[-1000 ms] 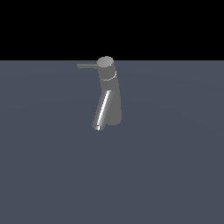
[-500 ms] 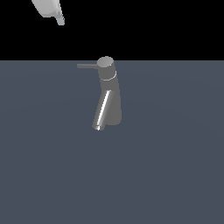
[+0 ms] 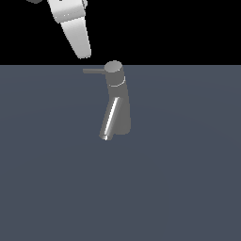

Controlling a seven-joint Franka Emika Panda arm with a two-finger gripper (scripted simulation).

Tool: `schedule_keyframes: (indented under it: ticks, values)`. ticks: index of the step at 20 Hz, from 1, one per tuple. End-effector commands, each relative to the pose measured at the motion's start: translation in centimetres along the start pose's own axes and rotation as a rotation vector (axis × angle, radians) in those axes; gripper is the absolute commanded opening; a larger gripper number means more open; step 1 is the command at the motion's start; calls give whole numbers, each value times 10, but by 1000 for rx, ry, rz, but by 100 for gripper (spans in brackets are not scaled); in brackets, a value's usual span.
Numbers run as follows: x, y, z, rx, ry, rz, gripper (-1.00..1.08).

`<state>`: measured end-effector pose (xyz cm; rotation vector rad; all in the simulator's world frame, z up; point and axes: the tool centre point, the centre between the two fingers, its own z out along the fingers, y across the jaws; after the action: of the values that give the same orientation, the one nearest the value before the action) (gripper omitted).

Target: Turn on the faucet by rotating a designated handle.

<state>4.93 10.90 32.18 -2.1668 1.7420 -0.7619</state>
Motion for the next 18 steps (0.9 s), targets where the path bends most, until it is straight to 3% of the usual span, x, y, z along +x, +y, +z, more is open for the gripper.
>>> schedule_keyframes:
  ticks: [1,13,18]
  values:
    - [3,4,14,1,4,389,-100]
    - [11,11,32,-3,12,452,-100]
    - [1,27,32,-3,12,452,-100]
